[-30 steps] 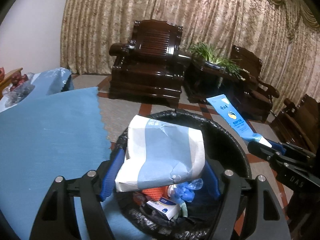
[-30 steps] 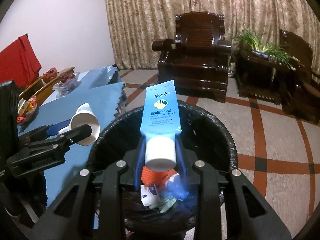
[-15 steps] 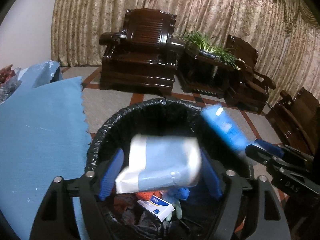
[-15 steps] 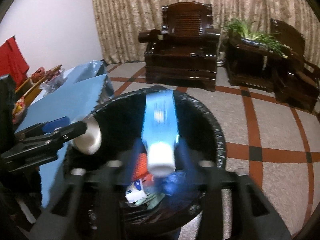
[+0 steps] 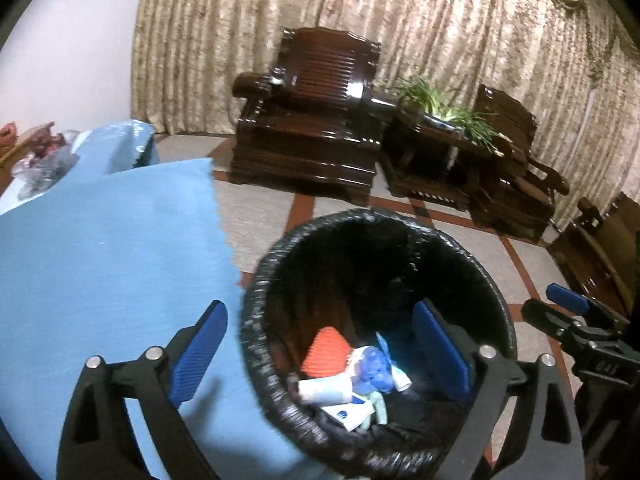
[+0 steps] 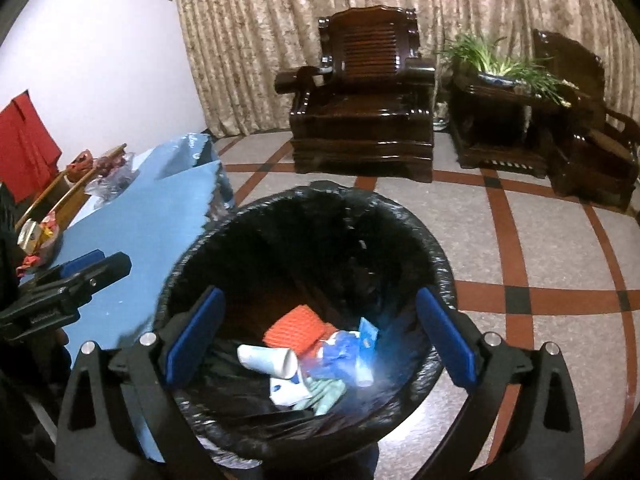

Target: Collect trash

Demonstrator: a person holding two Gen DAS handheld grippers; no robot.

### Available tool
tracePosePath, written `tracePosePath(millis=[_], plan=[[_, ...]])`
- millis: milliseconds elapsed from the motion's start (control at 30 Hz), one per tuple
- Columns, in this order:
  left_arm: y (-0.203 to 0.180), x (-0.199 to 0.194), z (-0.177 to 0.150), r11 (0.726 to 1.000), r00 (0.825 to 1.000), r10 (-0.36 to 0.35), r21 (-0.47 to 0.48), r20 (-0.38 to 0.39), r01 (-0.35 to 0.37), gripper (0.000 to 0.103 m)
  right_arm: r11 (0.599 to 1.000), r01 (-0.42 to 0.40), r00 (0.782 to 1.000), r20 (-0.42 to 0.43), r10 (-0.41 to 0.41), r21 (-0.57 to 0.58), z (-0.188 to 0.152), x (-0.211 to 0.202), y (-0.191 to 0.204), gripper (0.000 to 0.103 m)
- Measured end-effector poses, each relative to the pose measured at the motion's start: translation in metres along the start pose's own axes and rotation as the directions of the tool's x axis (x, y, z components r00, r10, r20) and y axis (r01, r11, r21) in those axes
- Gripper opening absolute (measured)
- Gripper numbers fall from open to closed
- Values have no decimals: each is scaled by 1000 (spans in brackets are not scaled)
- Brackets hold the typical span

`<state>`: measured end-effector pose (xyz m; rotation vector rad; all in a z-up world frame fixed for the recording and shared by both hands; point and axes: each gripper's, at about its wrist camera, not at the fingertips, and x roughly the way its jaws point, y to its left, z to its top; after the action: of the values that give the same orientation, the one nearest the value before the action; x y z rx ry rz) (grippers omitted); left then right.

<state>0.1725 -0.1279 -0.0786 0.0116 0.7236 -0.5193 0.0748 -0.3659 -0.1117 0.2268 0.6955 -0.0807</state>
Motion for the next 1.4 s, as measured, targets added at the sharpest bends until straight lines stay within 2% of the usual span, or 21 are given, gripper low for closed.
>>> tracePosePath(millis=[267,533,933,1400], plan=[[20,-52,-7,995,995,94,-17,18,-94,97,999,-43,999,24,44,-30,8,-32,37,98],[29,-97,-18,987,987,158,-24,37,-158,97,995,-41,998,44,45,-86,12,-63,70,98],[29,-145,-19,978,972,210,-34,105,-207,97,982,-80,993,75,93,-169,16,-103,111,98],[28,-176,-23,972,961,236,-40,145,-233,97,973,-99,987,106,123,-207,19,-126,136,98]])
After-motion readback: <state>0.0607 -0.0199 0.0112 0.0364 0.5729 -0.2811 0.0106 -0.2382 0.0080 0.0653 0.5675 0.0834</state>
